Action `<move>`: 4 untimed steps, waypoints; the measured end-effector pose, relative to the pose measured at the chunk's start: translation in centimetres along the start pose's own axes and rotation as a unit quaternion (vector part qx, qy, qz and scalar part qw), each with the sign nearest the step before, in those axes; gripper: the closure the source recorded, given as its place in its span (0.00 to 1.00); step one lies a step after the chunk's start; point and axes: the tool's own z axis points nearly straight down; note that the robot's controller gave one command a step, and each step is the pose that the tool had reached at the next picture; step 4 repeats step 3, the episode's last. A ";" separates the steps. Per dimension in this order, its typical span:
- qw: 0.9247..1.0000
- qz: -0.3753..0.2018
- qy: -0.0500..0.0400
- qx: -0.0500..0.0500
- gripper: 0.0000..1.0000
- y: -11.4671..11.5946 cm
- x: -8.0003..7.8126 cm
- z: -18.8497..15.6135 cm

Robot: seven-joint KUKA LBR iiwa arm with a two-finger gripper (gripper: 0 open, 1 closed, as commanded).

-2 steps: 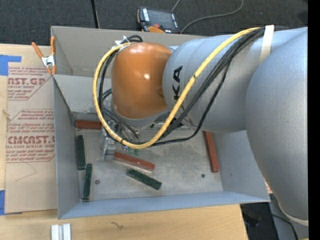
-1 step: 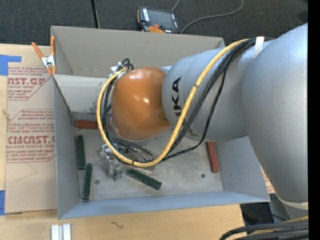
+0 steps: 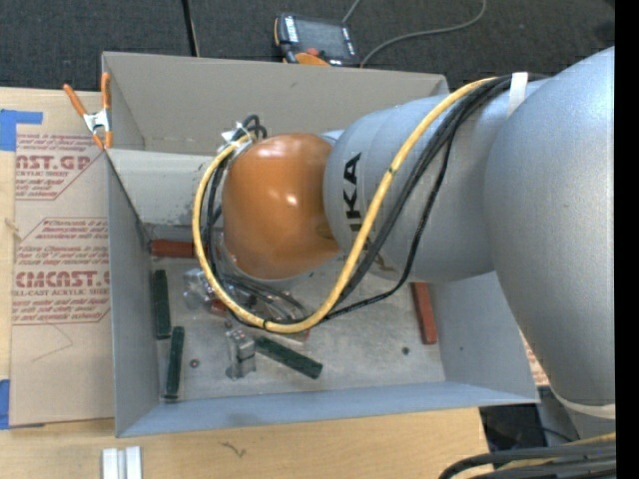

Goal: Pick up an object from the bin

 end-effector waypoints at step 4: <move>0.991 0.134 -0.005 0.000 1.00 -6.1 -4.4 -3.8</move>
Offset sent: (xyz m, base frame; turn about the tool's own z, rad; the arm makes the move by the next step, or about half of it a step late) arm 0.0711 -0.0435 -0.0944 0.2348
